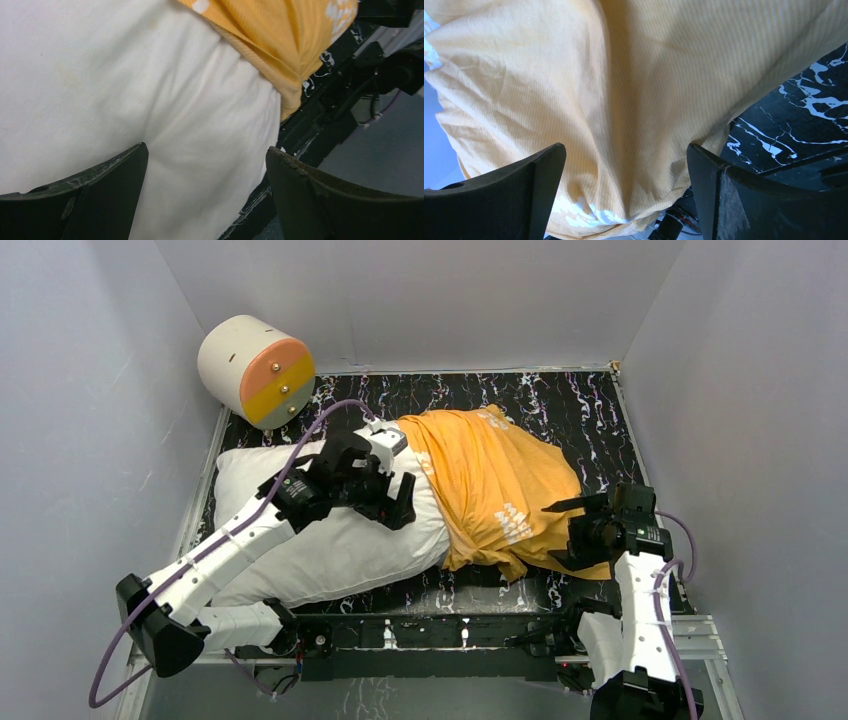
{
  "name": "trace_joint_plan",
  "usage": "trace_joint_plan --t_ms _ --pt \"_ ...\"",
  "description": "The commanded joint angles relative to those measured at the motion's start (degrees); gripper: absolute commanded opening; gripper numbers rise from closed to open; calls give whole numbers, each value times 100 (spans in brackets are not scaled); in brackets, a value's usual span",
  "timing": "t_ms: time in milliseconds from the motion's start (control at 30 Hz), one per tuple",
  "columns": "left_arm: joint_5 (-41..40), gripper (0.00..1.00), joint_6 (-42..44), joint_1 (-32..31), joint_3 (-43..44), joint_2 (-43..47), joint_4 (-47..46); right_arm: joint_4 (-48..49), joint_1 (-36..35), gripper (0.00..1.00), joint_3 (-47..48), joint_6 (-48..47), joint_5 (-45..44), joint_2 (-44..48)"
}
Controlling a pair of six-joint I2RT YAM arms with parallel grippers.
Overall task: Remove the pillowcase from the pillow
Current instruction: Remove the pillow from the pillowcase.
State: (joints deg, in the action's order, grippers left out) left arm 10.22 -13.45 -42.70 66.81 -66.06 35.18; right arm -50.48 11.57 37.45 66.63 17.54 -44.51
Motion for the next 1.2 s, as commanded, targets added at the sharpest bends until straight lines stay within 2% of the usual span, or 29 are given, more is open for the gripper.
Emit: trace_joint_plan --t_ms 0,133,233,300,333,400,533,567,633,733,900,967,1067,1167 --pt "-1039 87 74 -101 -228 -327 254 336 12 98 -467 760 403 128" --pt "-1459 86 -83 -137 -476 -475 238 641 12 99 -936 1053 589 145" --pt "-1461 84 -88 -142 -607 -603 235 931 13 99 -1274 1207 583 140" --pt "-1402 83 -71 -142 -644 -673 240 1379 17 98 -1534 1318 646 87" --pt "-1400 83 -89 -142 -647 -705 231 1722 20 95 -1681 1358 768 33" --pt "-1399 81 -122 -143 -645 -744 199 2283 15 75 -1887 1406 990 -129" --pt "-1504 77 -206 -144 -685 -746 143 2773 12 24 -1812 1272 743 -386" --pt "-1594 76 -236 -143 -726 -723 139 2756 12 17 -1707 1226 548 -405" --pt "-1843 75 -333 -145 -836 -659 158 2626 22 8 -1337 1022 80 -404" --pt "-2448 73 -741 -147 -1009 -529 283 2251 25 3 -554 567 -946 -420" --pt "-2561 70 -1051 -138 -1378 -247 235 1773 22 3 691 -167 -3368 -338" --pt "-2565 68 -1147 -142 -1548 -164 255 1754 28 0 1076 -486 -4100 -341" --pt "-2664 64 -1394 -134 -1808 -19 286 1683 29 0 1610 -1010 -4648 -373" --pt "-2691 60 -1596 -134 -2005 95 301 1989 29 0 1795 -1523 -4719 -347"
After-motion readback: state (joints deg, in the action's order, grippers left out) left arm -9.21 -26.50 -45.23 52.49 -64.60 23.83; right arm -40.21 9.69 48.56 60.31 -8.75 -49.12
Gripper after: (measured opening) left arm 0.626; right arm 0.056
